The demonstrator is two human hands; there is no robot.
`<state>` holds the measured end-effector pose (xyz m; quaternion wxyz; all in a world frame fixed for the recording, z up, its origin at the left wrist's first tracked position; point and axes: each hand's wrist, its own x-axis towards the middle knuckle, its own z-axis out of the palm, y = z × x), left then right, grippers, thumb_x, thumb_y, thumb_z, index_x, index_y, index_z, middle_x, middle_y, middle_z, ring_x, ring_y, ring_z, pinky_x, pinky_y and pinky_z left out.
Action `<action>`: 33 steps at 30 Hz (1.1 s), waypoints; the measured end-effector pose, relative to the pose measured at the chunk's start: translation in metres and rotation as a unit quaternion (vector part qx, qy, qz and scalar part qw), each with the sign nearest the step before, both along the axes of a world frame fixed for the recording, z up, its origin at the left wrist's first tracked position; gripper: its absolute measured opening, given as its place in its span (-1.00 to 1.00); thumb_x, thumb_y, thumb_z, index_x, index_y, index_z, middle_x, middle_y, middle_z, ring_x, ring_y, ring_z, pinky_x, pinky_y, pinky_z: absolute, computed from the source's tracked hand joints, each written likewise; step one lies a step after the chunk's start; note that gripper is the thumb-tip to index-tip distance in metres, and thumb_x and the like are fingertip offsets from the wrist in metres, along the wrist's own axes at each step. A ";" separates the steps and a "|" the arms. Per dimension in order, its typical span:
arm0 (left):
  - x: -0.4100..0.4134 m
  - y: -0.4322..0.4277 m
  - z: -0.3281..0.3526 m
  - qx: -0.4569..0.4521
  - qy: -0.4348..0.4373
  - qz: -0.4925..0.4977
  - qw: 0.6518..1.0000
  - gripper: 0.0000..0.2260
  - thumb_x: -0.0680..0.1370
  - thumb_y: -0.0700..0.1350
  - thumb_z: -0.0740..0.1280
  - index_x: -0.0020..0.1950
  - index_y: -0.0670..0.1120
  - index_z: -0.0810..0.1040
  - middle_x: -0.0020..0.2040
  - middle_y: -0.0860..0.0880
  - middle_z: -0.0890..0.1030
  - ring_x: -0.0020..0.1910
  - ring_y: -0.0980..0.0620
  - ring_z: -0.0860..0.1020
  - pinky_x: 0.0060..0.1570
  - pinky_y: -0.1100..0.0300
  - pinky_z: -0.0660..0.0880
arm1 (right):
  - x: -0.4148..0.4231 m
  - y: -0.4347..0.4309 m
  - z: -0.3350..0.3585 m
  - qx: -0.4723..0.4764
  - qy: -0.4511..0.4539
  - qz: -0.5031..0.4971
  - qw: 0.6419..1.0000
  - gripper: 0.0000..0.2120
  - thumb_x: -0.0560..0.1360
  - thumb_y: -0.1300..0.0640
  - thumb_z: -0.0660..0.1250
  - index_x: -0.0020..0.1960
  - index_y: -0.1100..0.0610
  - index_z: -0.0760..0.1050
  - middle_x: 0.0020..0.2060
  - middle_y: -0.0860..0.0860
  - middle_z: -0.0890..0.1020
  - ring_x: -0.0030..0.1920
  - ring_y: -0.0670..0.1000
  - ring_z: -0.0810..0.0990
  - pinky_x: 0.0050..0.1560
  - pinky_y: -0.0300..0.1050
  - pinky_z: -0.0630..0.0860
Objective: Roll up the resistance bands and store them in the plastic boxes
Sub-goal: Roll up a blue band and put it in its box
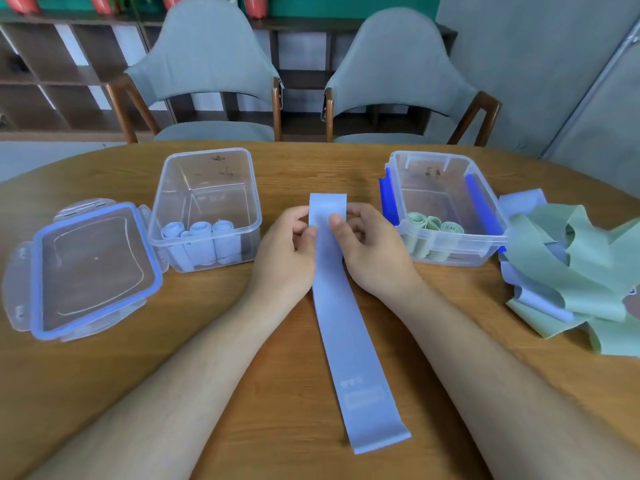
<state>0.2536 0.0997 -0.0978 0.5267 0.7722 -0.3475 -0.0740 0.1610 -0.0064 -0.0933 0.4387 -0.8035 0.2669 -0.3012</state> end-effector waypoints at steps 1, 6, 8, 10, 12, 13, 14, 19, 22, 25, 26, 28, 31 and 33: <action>0.001 0.000 0.000 0.005 -0.002 0.002 1.000 -0.74 0.66 -0.13 0.25 0.34 0.03 0.51 0.01 0.12 0.61 -0.02 0.20 0.56 -0.07 0.41 0.44 | 0.000 0.000 -0.001 -0.022 0.020 -0.003 1.000 -0.72 0.62 -0.01 0.27 0.29 0.07 0.46 -0.26 -0.04 0.63 -0.27 -0.15 0.57 -0.23 -0.32 0.48; 0.003 0.000 -0.003 0.084 -0.070 -0.008 0.994 -0.79 0.66 -0.17 0.22 0.23 -0.17 0.56 0.06 -0.08 0.59 0.03 -0.04 0.55 0.04 0.05 0.50 | -0.001 -0.005 -0.004 -0.070 0.080 -0.004 0.994 -0.72 0.60 0.17 0.29 0.30 0.13 0.51 -0.28 -0.16 0.56 -0.31 -0.18 0.54 -0.21 -0.34 0.44; 0.002 0.000 -0.006 0.116 -0.092 -0.005 0.989 -0.82 0.64 -0.17 0.23 0.17 -0.20 0.55 0.01 -0.10 0.55 -0.02 -0.06 0.52 0.00 0.04 0.48 | -0.002 -0.005 -0.006 -0.083 0.094 -0.005 0.992 -0.73 0.59 0.16 0.30 0.27 0.14 0.54 -0.30 -0.18 0.51 -0.34 -0.20 0.50 -0.24 -0.42 0.40; 0.002 0.002 -0.006 0.141 -0.118 -0.002 0.983 -0.81 0.64 -0.15 0.24 0.19 -0.18 0.54 0.01 -0.10 0.50 0.01 -0.07 0.50 0.03 0.08 0.45 | -0.003 -0.004 -0.006 -0.106 0.108 -0.007 0.988 -0.74 0.57 0.13 0.33 0.23 0.15 0.58 -0.28 -0.14 0.50 -0.33 -0.21 0.46 -0.23 -0.49 0.33; 0.001 0.002 -0.004 0.174 -0.139 -0.003 0.975 -0.71 0.64 -0.12 0.24 0.34 -0.17 0.50 0.13 -0.15 0.51 0.17 -0.14 0.46 0.19 0.04 0.41 | -0.003 -0.004 -0.008 -0.150 0.126 -0.008 0.981 -0.73 0.54 0.09 0.36 0.21 0.13 0.60 -0.13 -0.02 0.58 -0.24 -0.18 0.47 -0.20 -0.51 0.31; -0.001 0.002 -0.003 0.188 -0.138 -0.004 0.973 -0.64 0.66 -0.10 0.23 0.44 -0.17 0.43 0.22 -0.16 0.51 0.26 -0.17 0.41 0.27 0.05 0.35 | -0.003 -0.004 -0.008 -0.160 0.130 -0.006 0.978 -0.69 0.53 0.08 0.37 0.25 0.12 0.58 -0.01 0.04 0.61 -0.16 -0.16 0.50 -0.13 -0.51 0.32; -0.002 0.003 -0.001 0.196 -0.132 -0.007 0.972 -0.59 0.67 -0.09 0.21 0.51 -0.17 0.35 0.30 -0.15 0.50 0.33 -0.17 0.36 0.31 0.09 0.28 | -0.003 -0.003 -0.008 -0.157 0.132 -0.001 0.979 -0.65 0.54 0.09 0.37 0.31 0.12 0.55 0.11 0.06 0.61 -0.04 -0.12 0.54 -0.02 -0.47 0.35; -0.007 0.005 0.003 0.200 -0.106 -0.023 0.974 -0.54 0.69 -0.12 0.18 0.58 -0.14 0.23 0.34 -0.11 0.50 0.44 -0.07 0.24 0.29 0.25 0.20 | -0.004 0.004 -0.002 -0.104 0.121 0.023 0.987 -0.58 0.57 0.18 0.32 0.42 0.14 0.44 0.26 0.00 0.59 0.16 -0.08 0.57 0.14 -0.27 0.44; -0.007 0.006 0.007 0.202 -0.105 -0.023 0.974 -0.56 0.68 -0.14 0.17 0.57 -0.14 0.24 0.41 -0.14 0.44 0.46 -0.10 0.23 0.33 0.22 0.19 | -0.004 0.004 -0.001 -0.094 0.112 0.017 0.989 -0.59 0.56 0.21 0.31 0.40 0.14 0.45 0.24 -0.01 0.59 0.12 -0.09 0.58 0.14 -0.26 0.45; -0.006 0.005 0.006 0.207 -0.121 -0.023 0.970 -0.58 0.68 -0.13 0.19 0.55 -0.14 0.29 0.50 -0.11 0.37 0.48 -0.14 0.24 0.39 0.16 0.17 | -0.003 0.006 -0.002 -0.108 0.120 0.020 0.987 -0.58 0.56 0.21 0.31 0.41 0.15 0.44 0.26 0.01 0.58 0.17 -0.06 0.55 0.17 -0.23 0.46; -0.006 0.005 0.006 0.208 -0.123 -0.027 0.970 -0.59 0.67 -0.13 0.19 0.53 -0.14 0.31 0.48 -0.09 0.40 0.46 -0.13 0.27 0.37 0.17 0.19 | -0.003 0.006 -0.002 -0.119 0.127 0.025 0.984 -0.60 0.56 0.23 0.30 0.40 0.17 0.46 0.25 0.04 0.58 0.19 -0.02 0.55 0.18 -0.21 0.46; -0.006 0.005 0.005 0.211 -0.126 -0.041 0.968 -0.62 0.67 -0.15 0.20 0.50 -0.13 0.37 0.47 -0.08 0.41 0.45 -0.11 0.28 0.34 0.19 0.20 | -0.004 0.007 -0.003 -0.149 0.133 0.041 0.979 -0.69 0.55 0.28 0.30 0.28 0.24 0.54 0.16 0.09 0.61 0.17 0.04 0.55 0.18 -0.15 0.46; -0.006 0.006 0.004 0.209 -0.128 -0.023 0.969 -0.60 0.66 -0.17 0.22 0.51 -0.13 0.37 0.59 -0.14 0.21 0.54 -0.14 0.16 0.45 0.14 0.13 | -0.005 0.007 -0.004 -0.176 0.133 0.050 0.974 -0.76 0.53 0.30 0.31 0.19 0.27 0.58 0.08 0.10 0.62 0.10 0.05 0.55 0.18 -0.09 0.46; -0.005 0.006 0.000 0.201 -0.155 -0.005 0.967 -0.64 0.65 -0.19 0.23 0.46 -0.17 0.45 0.56 -0.16 0.25 0.52 -0.17 0.19 0.46 0.11 0.15 | -0.004 0.007 -0.006 -0.212 0.144 0.044 0.966 -0.86 0.52 0.29 0.31 0.02 0.33 0.59 -0.08 0.12 0.62 -0.03 0.09 0.54 0.11 -0.01 0.45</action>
